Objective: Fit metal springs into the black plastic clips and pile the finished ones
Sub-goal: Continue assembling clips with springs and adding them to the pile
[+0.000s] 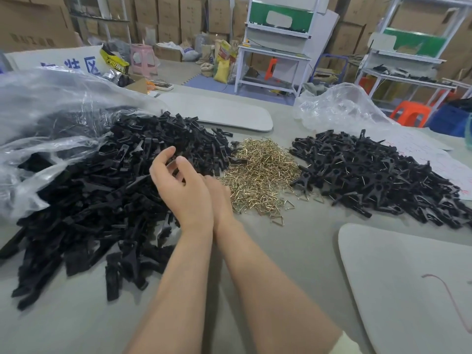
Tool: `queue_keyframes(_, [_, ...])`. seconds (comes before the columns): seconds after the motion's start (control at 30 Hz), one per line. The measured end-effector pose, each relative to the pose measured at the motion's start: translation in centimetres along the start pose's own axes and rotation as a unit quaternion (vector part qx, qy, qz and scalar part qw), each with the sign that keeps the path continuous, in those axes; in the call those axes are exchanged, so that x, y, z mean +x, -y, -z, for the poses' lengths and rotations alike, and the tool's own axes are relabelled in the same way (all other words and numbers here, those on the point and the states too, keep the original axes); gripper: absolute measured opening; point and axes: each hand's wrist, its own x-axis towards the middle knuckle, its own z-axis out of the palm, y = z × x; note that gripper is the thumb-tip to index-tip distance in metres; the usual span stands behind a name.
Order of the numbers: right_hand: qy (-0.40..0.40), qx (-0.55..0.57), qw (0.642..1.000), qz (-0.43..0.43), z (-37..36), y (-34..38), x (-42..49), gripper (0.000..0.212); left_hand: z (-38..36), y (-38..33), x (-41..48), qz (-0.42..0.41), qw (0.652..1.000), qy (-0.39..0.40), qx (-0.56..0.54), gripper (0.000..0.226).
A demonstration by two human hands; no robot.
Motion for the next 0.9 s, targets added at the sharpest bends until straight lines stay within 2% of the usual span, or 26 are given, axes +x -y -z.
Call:
queue_keyframes(0.27, [0.021, 0.01, 1.0, 0.018, 0.0, -0.1, 0.1, 0.014, 0.0, 0.2, -0.1, 0.009, 1.0, -0.002, 0.0, 0.018])
queue_keyframes(0.33, [0.019, 0.1, 0.995, 0.004, 0.7, -0.9, -0.6, 0.008, 0.0, 0.2, -0.1, 0.011, 1.0, 0.002, 0.01, 0.018])
queue_keyframes(0.4, [-0.018, 0.279, 0.958, -0.071, 2.2, -2.1, -1.7, 0.005, -0.1, 0.5, 0.0, 0.023, 0.999, 0.022, 0.032, 0.017])
queue_keyframes(0.43, [-0.048, 0.358, 0.926, -0.109, 3.1, -2.8, -2.1, 0.006, -0.1, 0.7, 0.0, 0.039, 0.997, 0.049, 0.047, 0.017])
queue_keyframes(0.5, [-0.102, 0.441, 0.88, -0.144, 4.4, -4.2, -2.8, 0.008, -0.4, 1.1, -0.2, 0.083, 0.982, 0.146, 0.087, 0.015])
queue_keyframes(0.57, [-0.136, 0.448, 0.872, -0.142, 5.2, -4.9, -3.2, 0.012, -0.7, 1.3, -0.8, 0.117, 0.947, 0.269, 0.13, 0.019])
queue_keyframes(0.63, [-0.159, 0.416, 0.885, -0.134, 5.2, -5.0, -3.5, 0.015, -0.9, 1.3, -1.3, 0.148, 0.925, 0.331, 0.115, 0.017])
queue_keyframes(0.7, [-0.153, 0.398, 0.897, -0.12, 5.1, -4.6, -3.7, 0.014, -1.0, 1.5, -1.1, 0.187, 0.924, 0.324, 0.074, 0.015])
queue_keyframes(0.77, [-0.107, 0.402, 0.906, -0.084, 5.2, -4.1, -3.7, 0.021, -0.7, 1.5, -0.5, 0.198, 0.937, 0.279, 0.074, 0.024])
queue_keyframes(0.83, [-0.075, 0.406, 0.909, -0.059, 5.3, -3.5, -3.3, 0.029, -0.3, 1.4, 0.3, 0.161, 0.964, 0.198, 0.076, 0.022])
queue_keyframes(0.9, [-0.089, 0.396, 0.91, -0.082, 5.1, -2.9, -2.9, 0.034, 0.2, 0.9, 0.8, 0.096, 0.988, 0.11, 0.049, 0.02])
